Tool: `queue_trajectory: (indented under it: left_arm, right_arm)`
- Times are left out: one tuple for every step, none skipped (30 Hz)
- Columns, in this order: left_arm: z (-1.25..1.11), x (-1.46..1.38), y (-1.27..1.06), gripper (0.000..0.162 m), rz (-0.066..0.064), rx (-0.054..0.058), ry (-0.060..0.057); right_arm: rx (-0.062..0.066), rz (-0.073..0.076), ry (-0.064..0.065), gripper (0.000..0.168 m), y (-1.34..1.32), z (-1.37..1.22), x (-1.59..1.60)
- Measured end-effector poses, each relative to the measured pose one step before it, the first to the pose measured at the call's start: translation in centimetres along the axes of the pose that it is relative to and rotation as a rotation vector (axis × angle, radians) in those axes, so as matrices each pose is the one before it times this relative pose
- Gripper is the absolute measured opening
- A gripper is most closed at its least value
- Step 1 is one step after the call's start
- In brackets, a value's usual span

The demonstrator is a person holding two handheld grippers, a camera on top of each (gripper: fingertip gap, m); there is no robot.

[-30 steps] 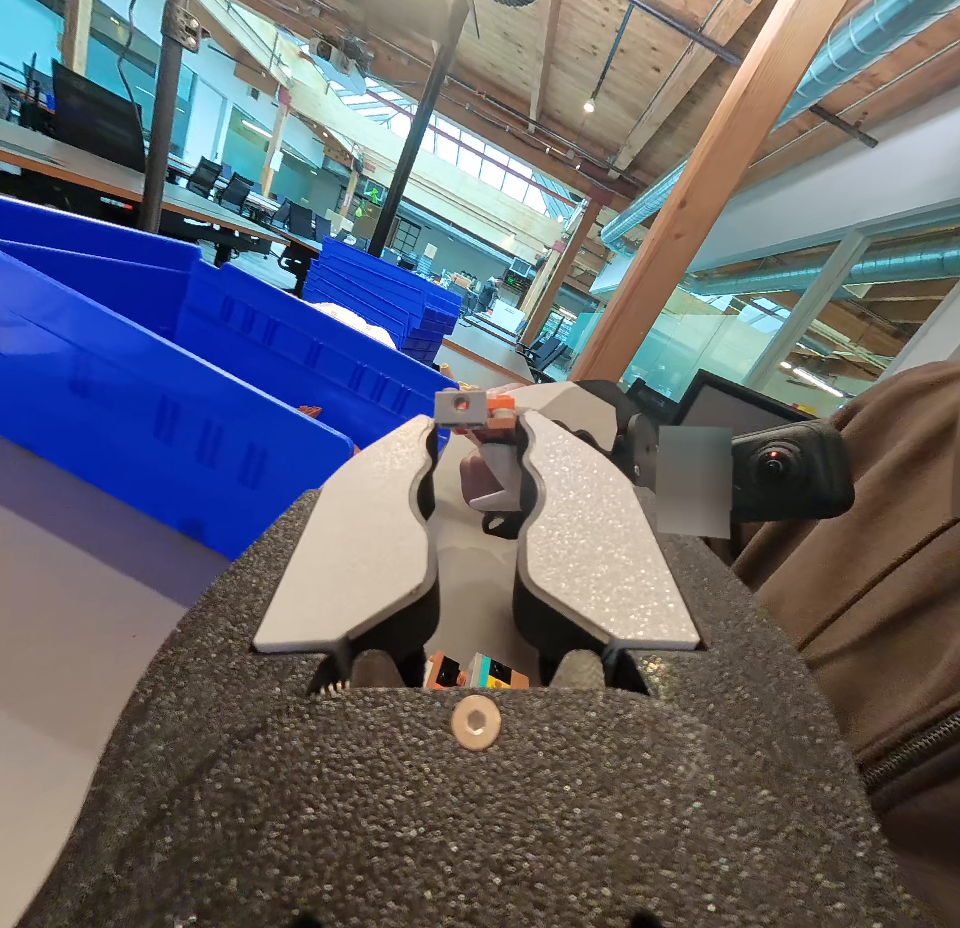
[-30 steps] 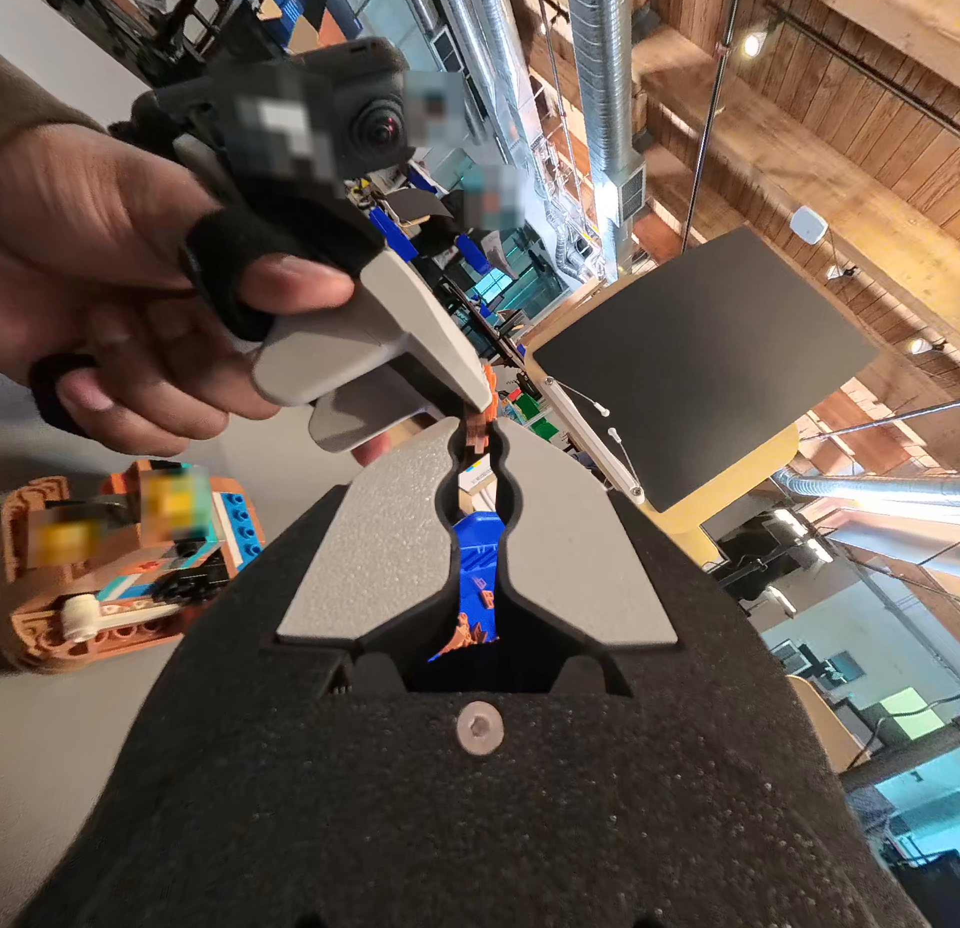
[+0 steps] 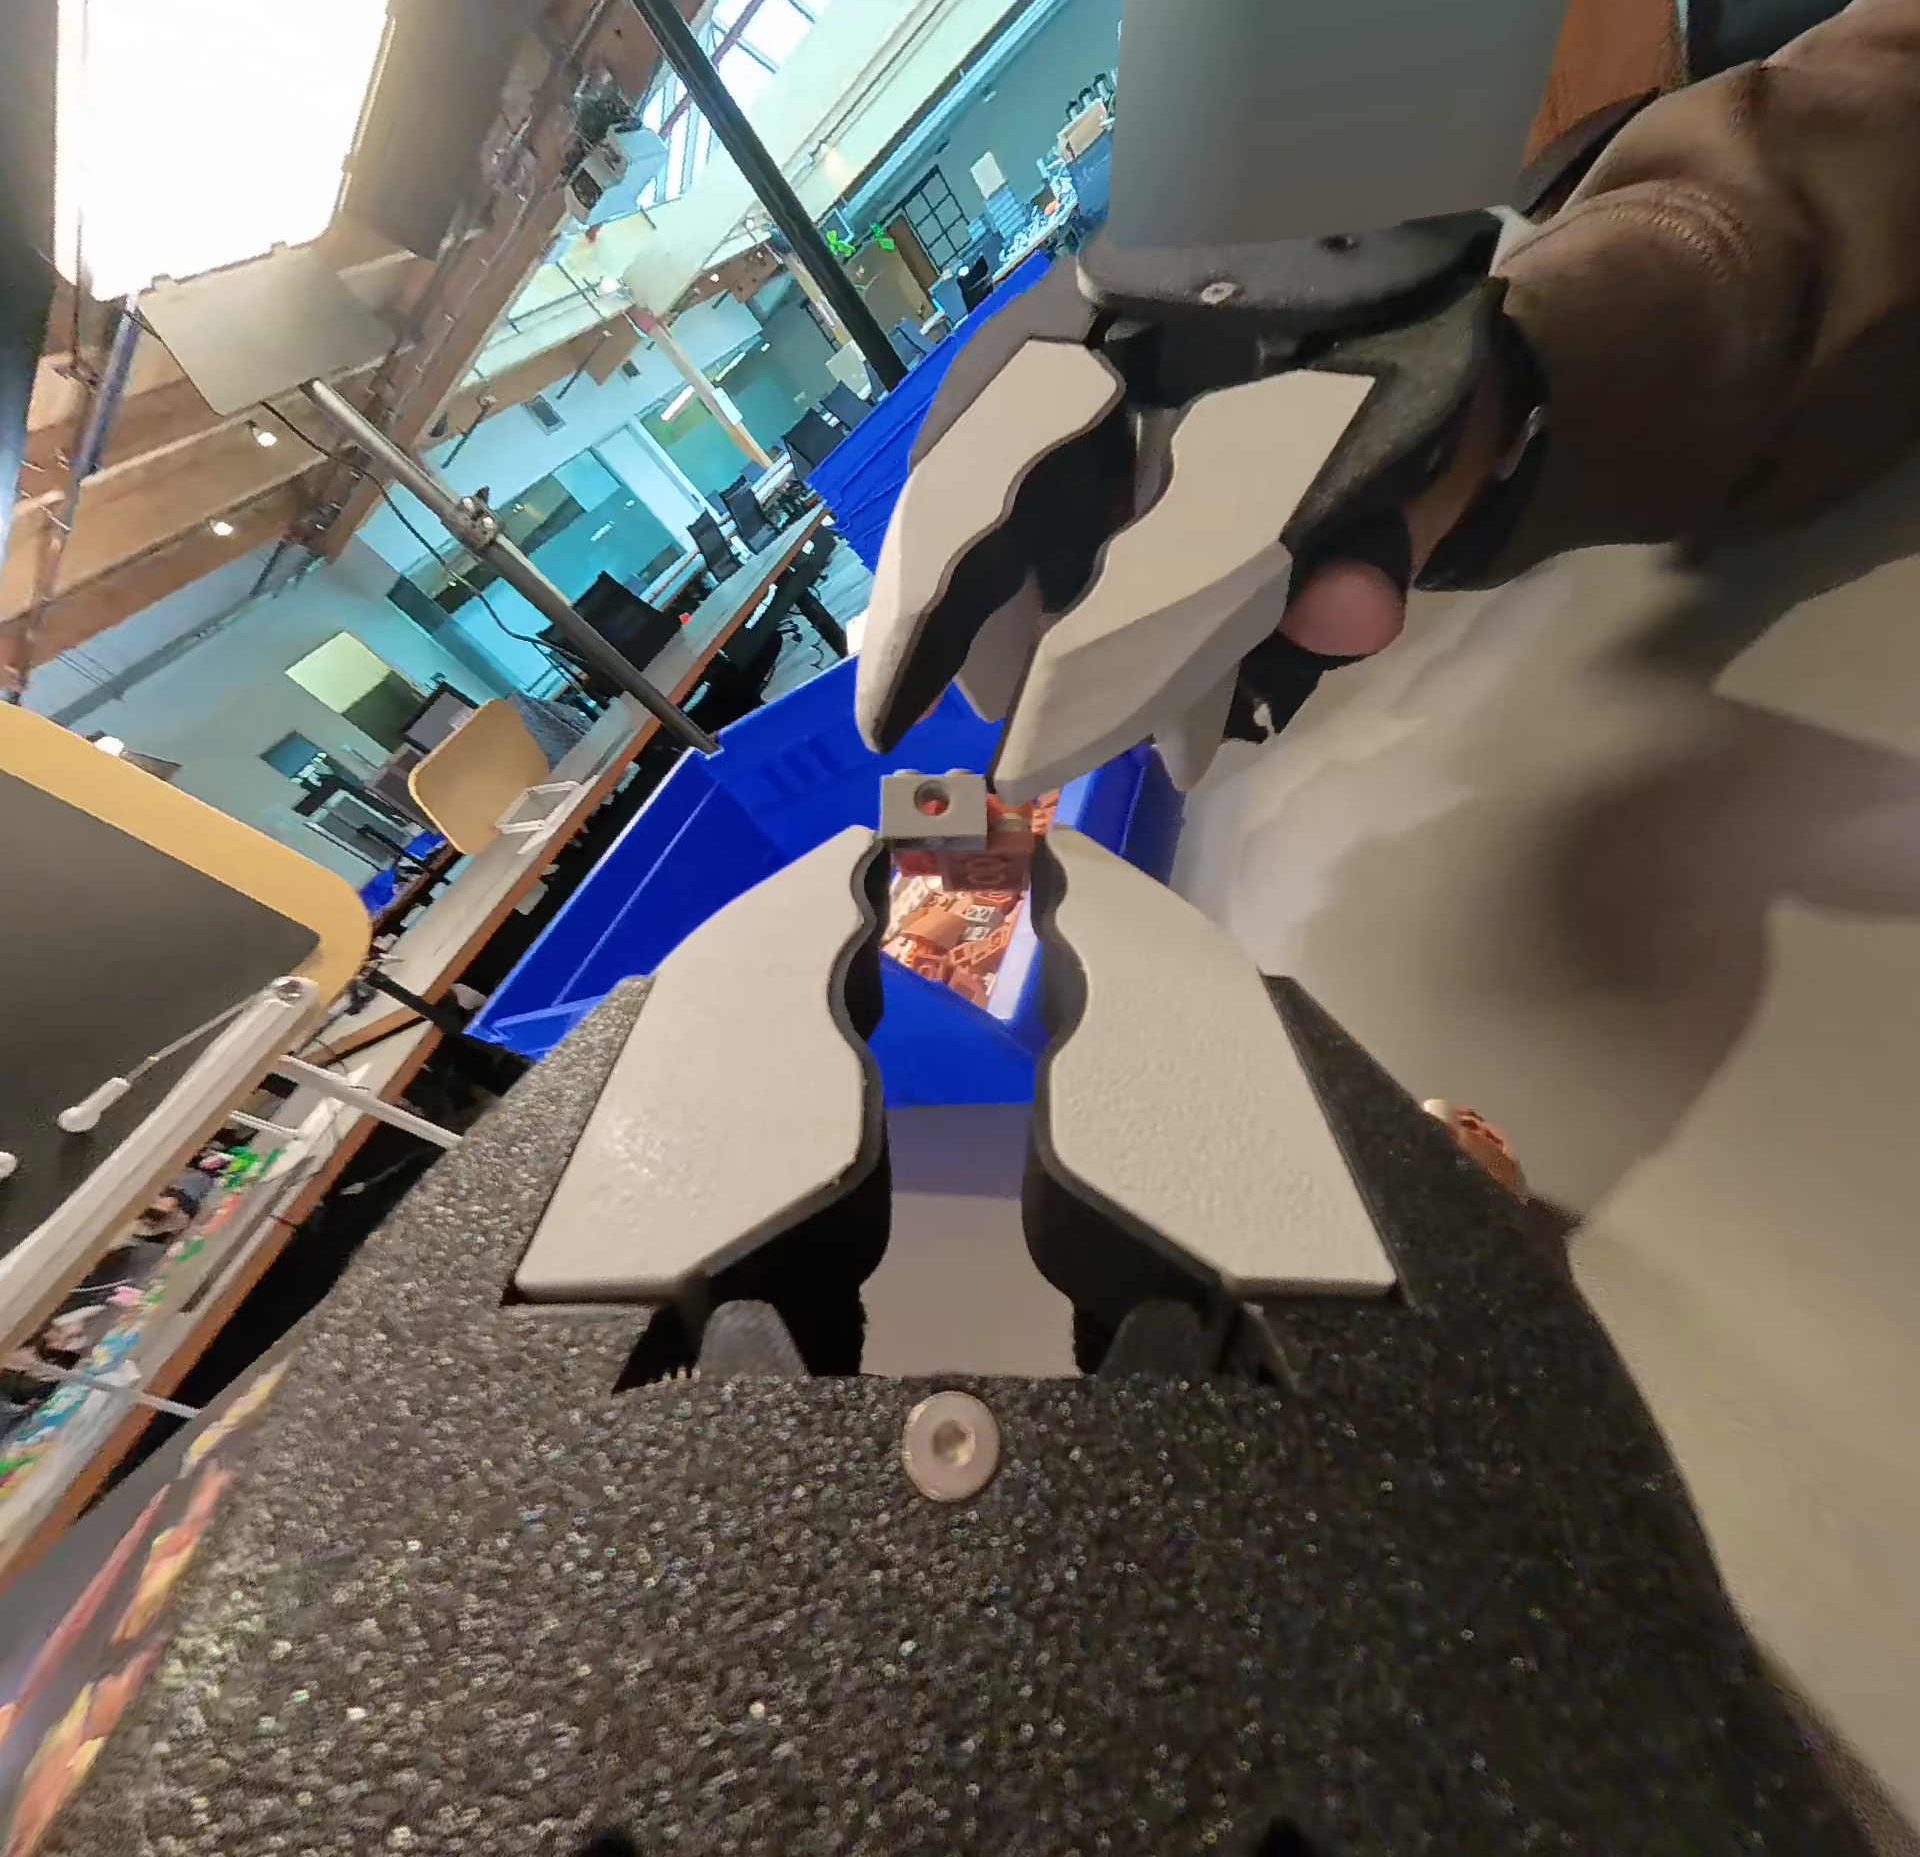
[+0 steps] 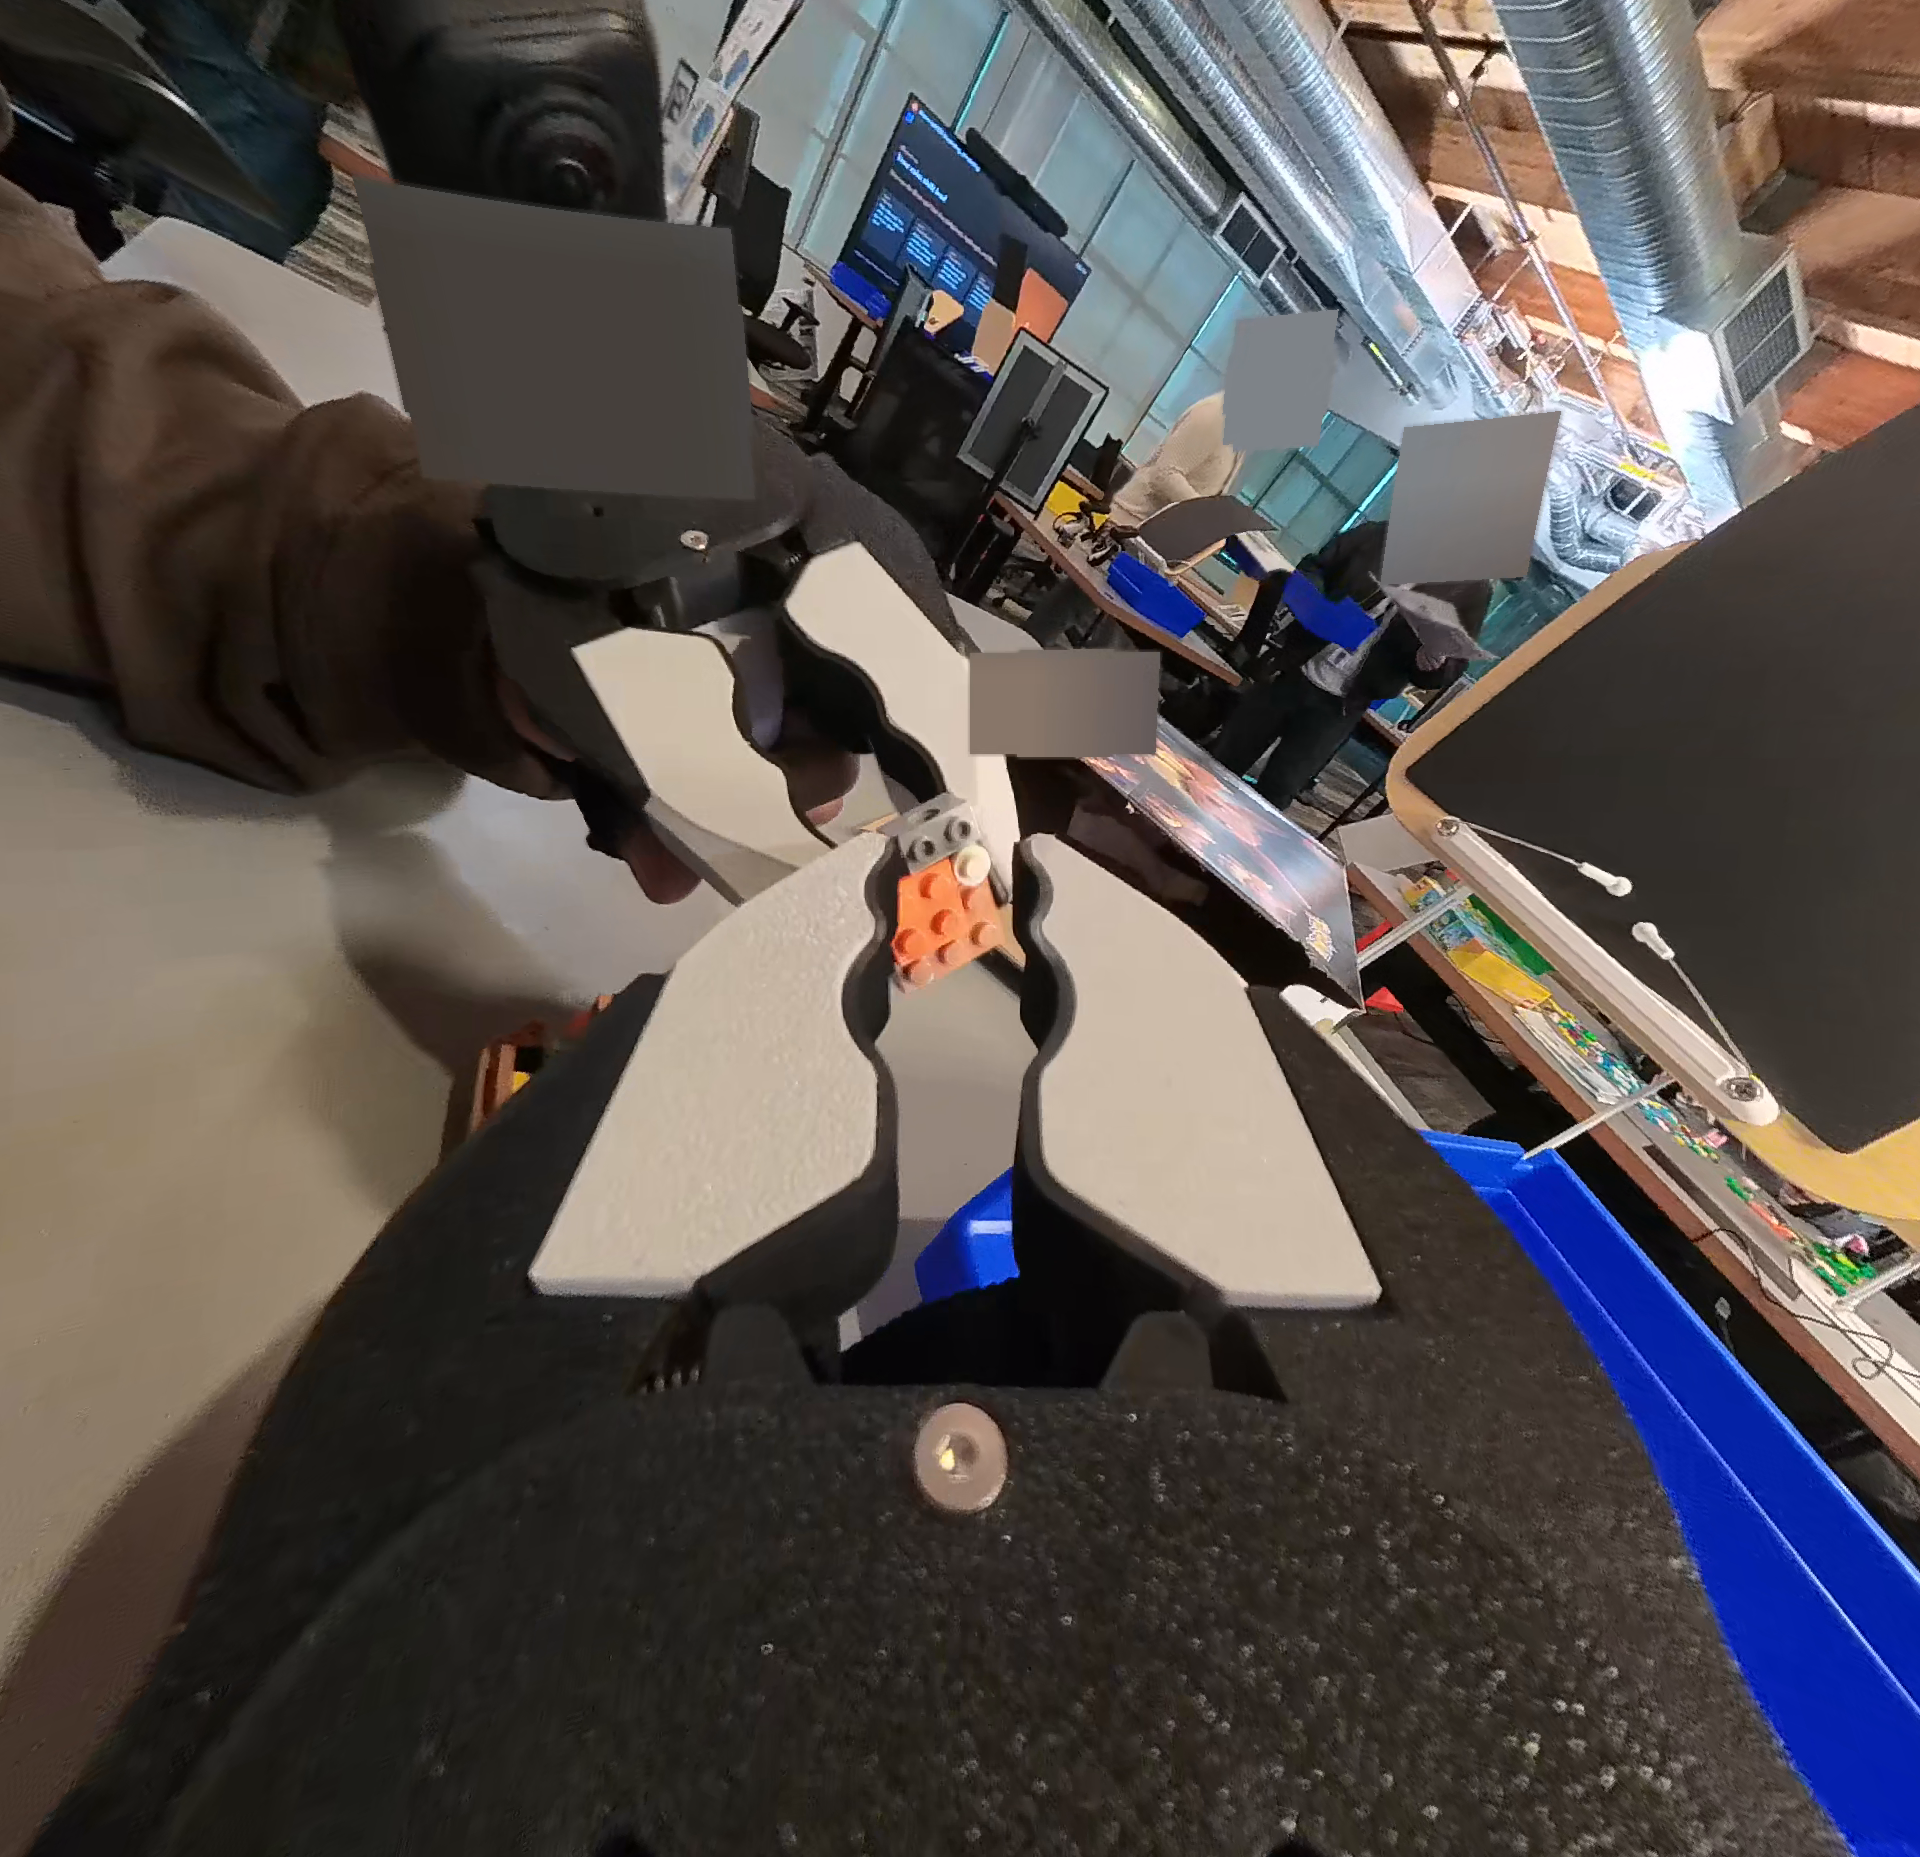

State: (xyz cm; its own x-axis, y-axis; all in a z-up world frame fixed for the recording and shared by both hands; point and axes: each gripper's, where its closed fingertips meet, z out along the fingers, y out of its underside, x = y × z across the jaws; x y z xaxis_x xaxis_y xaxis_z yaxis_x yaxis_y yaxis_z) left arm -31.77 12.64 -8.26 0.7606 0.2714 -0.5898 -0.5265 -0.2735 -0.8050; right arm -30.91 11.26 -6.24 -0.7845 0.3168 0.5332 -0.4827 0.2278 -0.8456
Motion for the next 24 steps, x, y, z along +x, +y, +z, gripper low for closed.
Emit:
queue_trajectory:
  left_arm:
    - [0.01, -0.022, 0.0, 0.026, 0.0207, -0.0012, -0.0097]
    - [0.007, -0.009, 0.011, 0.026, 0.021, -0.0026, -0.0087]
    - [0.024, -0.012, 0.038, 0.026, 0.0203, -0.0042, -0.008]
    - [0.016, -0.003, 0.053, 0.026, 0.0182, -0.006, -0.0064]
    - [0.025, 0.0, 0.056, 0.026, 0.0186, -0.0071, -0.0063]
    - [0.01, 0.008, 0.027, 0.026, 0.0194, -0.0065, -0.0056]
    - [0.003, -0.014, -0.023, 0.026, 0.0179, -0.0033, -0.0064]
    - [-0.015, -0.031, -0.086, 0.026, 0.0175, 0.0001, -0.0083]
    - [-0.006, -0.005, -0.071, 0.026, 0.0135, 0.0004, -0.0055]
    - [-0.006, 0.027, -0.063, 0.026, 0.0039, 0.0015, -0.0013]
    - [0.001, 0.056, -0.04, 0.026, -0.0124, 0.0051, 0.0057]
    - [-0.005, -0.065, -0.053, 0.026, -0.0333, 0.0094, 0.0049]
    - [-0.015, -0.119, -0.018, 0.026, -0.0562, 0.0096, 0.0088]
    - [0.016, -0.157, 0.043, 0.026, -0.0786, 0.0078, 0.0155]
    - [0.02, -0.137, 0.032, 0.026, -0.1044, 0.0073, 0.0229]
    - [-0.007, -0.096, -0.109, 0.026, -0.1079, 0.017, 0.0267]
    - [-0.038, 0.057, -0.263, 0.026, -0.0995, 0.0266, 0.0362]
    - [-0.048, 0.077, -0.256, 0.026, -0.0935, 0.0237, 0.0352]
    - [-0.03, -0.062, -0.154, 0.026, -0.0858, 0.0141, 0.0229]
    - [0.013, 0.034, -0.002, 0.026, -0.0765, 0.0045, 0.0273]
    - [0.015, 0.127, 0.043, 0.026, -0.0646, 0.0021, 0.0315]
    - [0.001, -0.01, -0.035, 0.026, -0.0525, 0.0094, 0.0155]
    - [0.018, -0.039, 0.005, 0.026, -0.0504, 0.0065, 0.0126]
    - [0.035, -0.025, 0.077, 0.026, -0.0494, -0.0011, 0.0135]
  right_arm:
    - [0.0001, -0.0023, -0.0023, 0.019, 0.009, -0.031, -0.017]
    - [-0.0004, -0.0048, -0.0019, 0.019, 0.029, -0.032, -0.028]
    - [-0.0016, -0.0064, -0.0022, 0.019, 0.041, -0.017, -0.044]
    - [-0.0035, -0.0087, -0.0017, 0.019, 0.07, -0.005, -0.049]
    - [-0.0044, -0.0126, -0.0004, 0.019, 0.069, 0.002, -0.056]
    - [-0.0072, -0.0167, 0.0005, 0.019, 0.095, 0.007, -0.061]
    - [-0.0093, -0.0173, 0.001, 0.019, 0.116, 0.023, -0.051]
    - [-0.0059, -0.0115, 0.0007, 0.019, 0.063, 0.027, -0.055]
    - [0.0014, -0.001, -0.001, 0.019, -0.026, -0.002, -0.034]
    - [0.0061, 0.0076, -0.0011, 0.019, -0.087, -0.025, -0.001]
    - [0.0064, 0.0119, 0.0001, 0.019, -0.068, -0.033, 0.066]
    - [0.0067, 0.0164, 0.0033, 0.019, -0.059, -0.042, 0.164]
    - [0.0076, 0.0223, 0.0031, 0.019, -0.064, -0.054, 0.189]
    - [0.0071, 0.0257, 0.0005, 0.019, -0.06, -0.065, 0.195]
    - [0.0077, 0.0268, 0.0008, 0.018, -0.075, -0.086, 0.217]
    - [0.005, 0.0256, 0.002, 0.017, -0.031, -0.068, 0.236]
    - [0.0011, 0.0231, 0.0029, 0.016, 0.035, -0.064, 0.249]
    - [0.0012, 0.02, 0.0039, 0.016, 0.04, -0.051, 0.249]
    - [0.0036, 0.0157, 0.002, 0.016, 0.007, -0.05, 0.177]
    - [0.003, 0.0097, -0.0016, 0.015, 0.011, -0.044, 0.085]
    - [-0.0011, 0.0025, -0.002, 0.015, 0.054, 0.001, 0.018]
    - [-0.0039, -0.004, -0.002, 0.015, 0.073, 0.024, -0.044]
    - [-0.0027, -0.0052, -0.0045, 0.015, 0.038, 0.036, -0.107]
    - [0.0001, 0.0003, -0.0054, 0.015, -0.006, 0.021, -0.103]
